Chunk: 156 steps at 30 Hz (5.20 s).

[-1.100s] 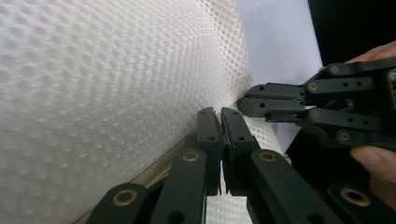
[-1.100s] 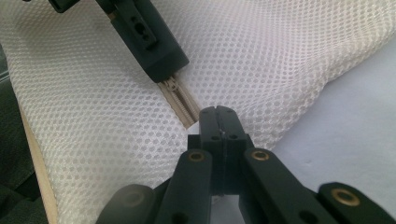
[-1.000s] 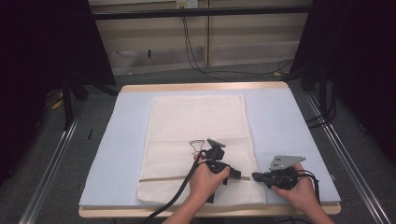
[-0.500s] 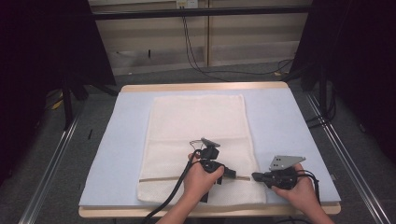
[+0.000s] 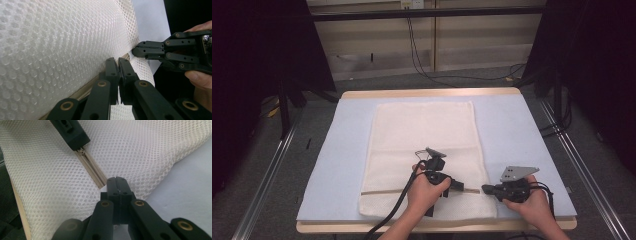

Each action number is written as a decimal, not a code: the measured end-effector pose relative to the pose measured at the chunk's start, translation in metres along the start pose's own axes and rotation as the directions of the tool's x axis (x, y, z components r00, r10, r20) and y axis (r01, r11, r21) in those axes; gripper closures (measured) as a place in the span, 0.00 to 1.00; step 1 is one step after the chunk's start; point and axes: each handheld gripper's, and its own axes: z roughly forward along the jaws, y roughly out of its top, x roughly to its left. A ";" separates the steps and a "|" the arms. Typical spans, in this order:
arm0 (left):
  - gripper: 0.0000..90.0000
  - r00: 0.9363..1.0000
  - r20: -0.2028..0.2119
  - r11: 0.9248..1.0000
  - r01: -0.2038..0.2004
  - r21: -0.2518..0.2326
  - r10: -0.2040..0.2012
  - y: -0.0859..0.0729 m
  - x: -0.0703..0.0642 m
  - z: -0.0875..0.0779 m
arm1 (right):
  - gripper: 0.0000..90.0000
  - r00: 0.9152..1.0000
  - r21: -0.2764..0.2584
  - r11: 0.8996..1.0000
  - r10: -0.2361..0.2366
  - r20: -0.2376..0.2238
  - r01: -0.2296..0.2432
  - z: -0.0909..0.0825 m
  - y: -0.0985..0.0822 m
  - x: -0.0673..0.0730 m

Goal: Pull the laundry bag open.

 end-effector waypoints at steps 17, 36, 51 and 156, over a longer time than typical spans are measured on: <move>0.97 1.000 -0.005 1.000 -0.007 0.000 0.007 -0.001 0.004 -0.009 | 1.00 1.000 0.015 1.000 0.003 0.008 -0.003 0.000 0.002 0.001; 0.97 1.000 -0.021 1.000 -0.019 -0.001 0.019 -0.002 0.008 -0.013 | 1.00 1.000 0.014 1.000 0.016 0.005 -0.016 0.000 0.001 0.000; 0.97 1.000 0.013 1.000 0.006 0.000 -0.006 -0.003 0.016 -0.023 | 1.00 1.000 0.014 1.000 0.014 0.002 -0.014 -0.001 0.001 0.000; 0.97 0.997 -0.019 0.997 0.070 -0.039 -0.070 -0.017 0.059 -0.085 | 1.00 1.000 0.007 1.000 0.024 0.001 -0.024 0.000 0.000 -0.001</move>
